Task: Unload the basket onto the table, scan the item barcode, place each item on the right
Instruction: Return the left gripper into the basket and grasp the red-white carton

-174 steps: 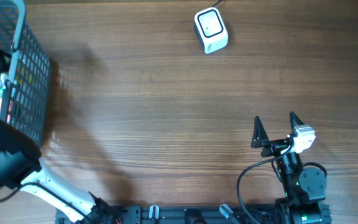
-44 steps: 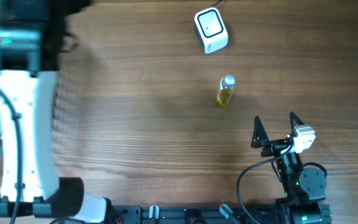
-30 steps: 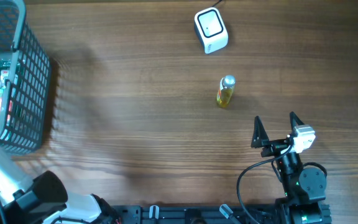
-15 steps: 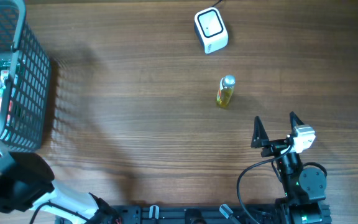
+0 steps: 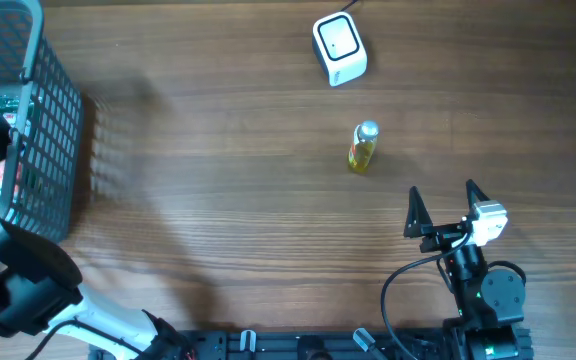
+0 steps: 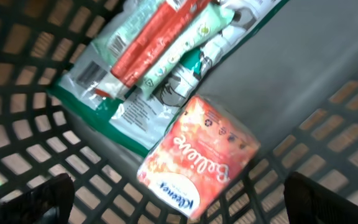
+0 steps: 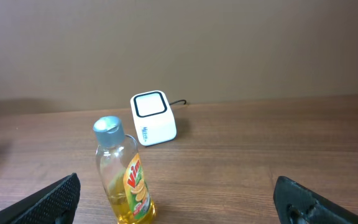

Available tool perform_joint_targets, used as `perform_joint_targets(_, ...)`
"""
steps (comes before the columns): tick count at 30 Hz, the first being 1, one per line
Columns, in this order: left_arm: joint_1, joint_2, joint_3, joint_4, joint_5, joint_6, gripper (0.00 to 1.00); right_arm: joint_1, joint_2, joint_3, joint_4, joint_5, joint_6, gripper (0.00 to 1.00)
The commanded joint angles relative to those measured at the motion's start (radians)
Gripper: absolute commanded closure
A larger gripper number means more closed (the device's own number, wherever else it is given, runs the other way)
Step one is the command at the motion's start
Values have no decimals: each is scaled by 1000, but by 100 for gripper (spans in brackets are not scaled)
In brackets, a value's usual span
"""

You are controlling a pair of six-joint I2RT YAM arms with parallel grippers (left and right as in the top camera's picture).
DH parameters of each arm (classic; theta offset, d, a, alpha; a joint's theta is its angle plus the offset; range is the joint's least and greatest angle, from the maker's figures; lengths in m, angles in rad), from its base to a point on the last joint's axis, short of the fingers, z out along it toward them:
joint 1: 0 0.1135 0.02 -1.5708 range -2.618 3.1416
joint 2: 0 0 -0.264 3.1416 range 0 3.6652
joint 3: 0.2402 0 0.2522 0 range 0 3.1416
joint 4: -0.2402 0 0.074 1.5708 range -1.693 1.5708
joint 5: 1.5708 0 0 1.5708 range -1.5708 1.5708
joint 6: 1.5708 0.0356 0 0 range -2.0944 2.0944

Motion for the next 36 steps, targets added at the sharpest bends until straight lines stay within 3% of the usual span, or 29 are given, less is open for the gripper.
perform_joint_targets(1,31,13,-57,45,55,24,0,-4,-5,-1,4,5,4,0)
perform_joint_targets(7,70,13,-130,135,217,48,0,-4,-5,-1,4,5,4,0)
perform_joint_targets(25,84,13,-374,378,225,71,1,-4,-5,-1,4,5,4,0)
perform_joint_targets(30,84,13,-382,396,237,72,15,-4,-5,-1,4,5,3,0)
perform_joint_targets(36,84,13,-382,402,266,72,43,-4,-5,-1,4,5,4,0)
